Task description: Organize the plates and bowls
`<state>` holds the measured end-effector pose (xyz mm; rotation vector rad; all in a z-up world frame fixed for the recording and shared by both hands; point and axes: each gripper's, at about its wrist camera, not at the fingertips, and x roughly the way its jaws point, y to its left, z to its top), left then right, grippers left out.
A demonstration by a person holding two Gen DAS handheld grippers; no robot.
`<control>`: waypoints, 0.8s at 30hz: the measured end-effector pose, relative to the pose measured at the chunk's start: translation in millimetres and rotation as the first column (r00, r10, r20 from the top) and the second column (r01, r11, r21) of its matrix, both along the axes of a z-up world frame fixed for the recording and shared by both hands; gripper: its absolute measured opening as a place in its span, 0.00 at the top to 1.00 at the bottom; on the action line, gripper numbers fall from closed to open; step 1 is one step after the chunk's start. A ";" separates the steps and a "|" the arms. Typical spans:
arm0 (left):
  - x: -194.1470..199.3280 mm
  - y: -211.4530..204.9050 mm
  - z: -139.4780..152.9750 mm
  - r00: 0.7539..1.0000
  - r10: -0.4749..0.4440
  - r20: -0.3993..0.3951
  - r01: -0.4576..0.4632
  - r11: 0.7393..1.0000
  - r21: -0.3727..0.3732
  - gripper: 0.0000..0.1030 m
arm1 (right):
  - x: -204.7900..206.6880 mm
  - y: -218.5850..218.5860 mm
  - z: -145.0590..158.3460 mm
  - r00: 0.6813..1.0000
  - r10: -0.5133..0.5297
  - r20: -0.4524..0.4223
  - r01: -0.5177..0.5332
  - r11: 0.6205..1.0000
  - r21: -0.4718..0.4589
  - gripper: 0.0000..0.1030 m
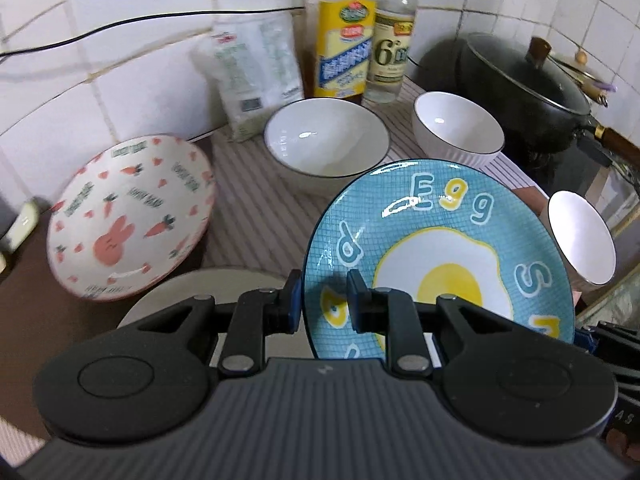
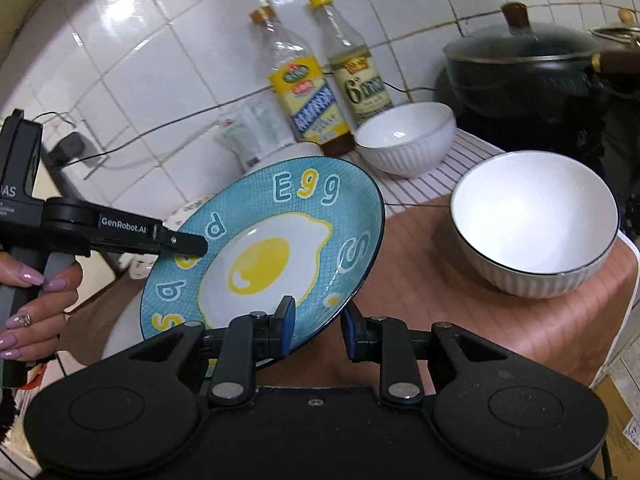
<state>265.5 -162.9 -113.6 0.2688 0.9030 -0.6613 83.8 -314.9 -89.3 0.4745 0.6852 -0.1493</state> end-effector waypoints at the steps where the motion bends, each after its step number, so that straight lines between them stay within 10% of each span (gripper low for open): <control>1: -2.5 6.4 2.0 1.000 0.013 -0.002 -0.013 1.000 -0.003 0.80 | -0.2 3.5 3.4 1.000 0.013 0.006 -0.013 1.000 -0.002 0.71; 24: -22.0 163.7 -23.6 0.892 0.421 -0.162 -0.436 0.898 -0.065 0.80 | 64.6 87.8 5.5 0.935 0.347 -0.074 -0.346 0.938 0.026 0.73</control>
